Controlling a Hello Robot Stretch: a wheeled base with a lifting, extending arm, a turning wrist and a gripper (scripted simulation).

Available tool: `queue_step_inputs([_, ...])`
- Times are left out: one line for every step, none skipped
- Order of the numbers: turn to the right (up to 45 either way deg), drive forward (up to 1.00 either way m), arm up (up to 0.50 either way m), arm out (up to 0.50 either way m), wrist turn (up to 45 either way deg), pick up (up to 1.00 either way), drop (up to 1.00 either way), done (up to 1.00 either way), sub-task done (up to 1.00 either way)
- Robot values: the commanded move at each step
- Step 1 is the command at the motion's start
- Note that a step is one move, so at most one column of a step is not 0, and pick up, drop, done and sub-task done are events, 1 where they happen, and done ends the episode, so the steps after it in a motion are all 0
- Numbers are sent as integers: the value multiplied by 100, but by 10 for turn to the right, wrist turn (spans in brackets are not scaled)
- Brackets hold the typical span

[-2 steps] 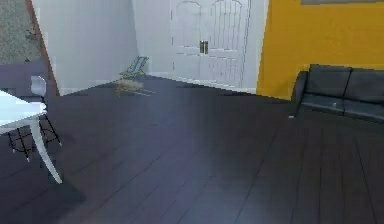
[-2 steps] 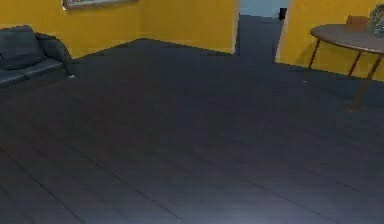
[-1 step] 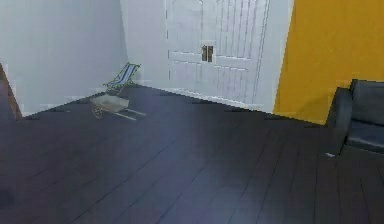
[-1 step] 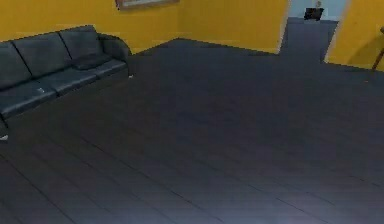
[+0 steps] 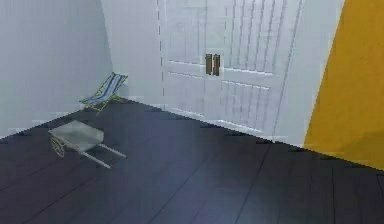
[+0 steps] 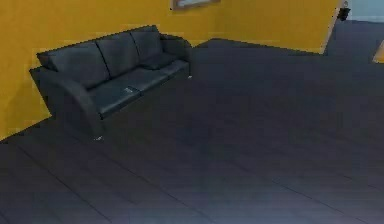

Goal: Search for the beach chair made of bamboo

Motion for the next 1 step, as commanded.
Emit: queue_step_inputs([0, 100, 0, 0, 0, 0, 0, 0, 0])
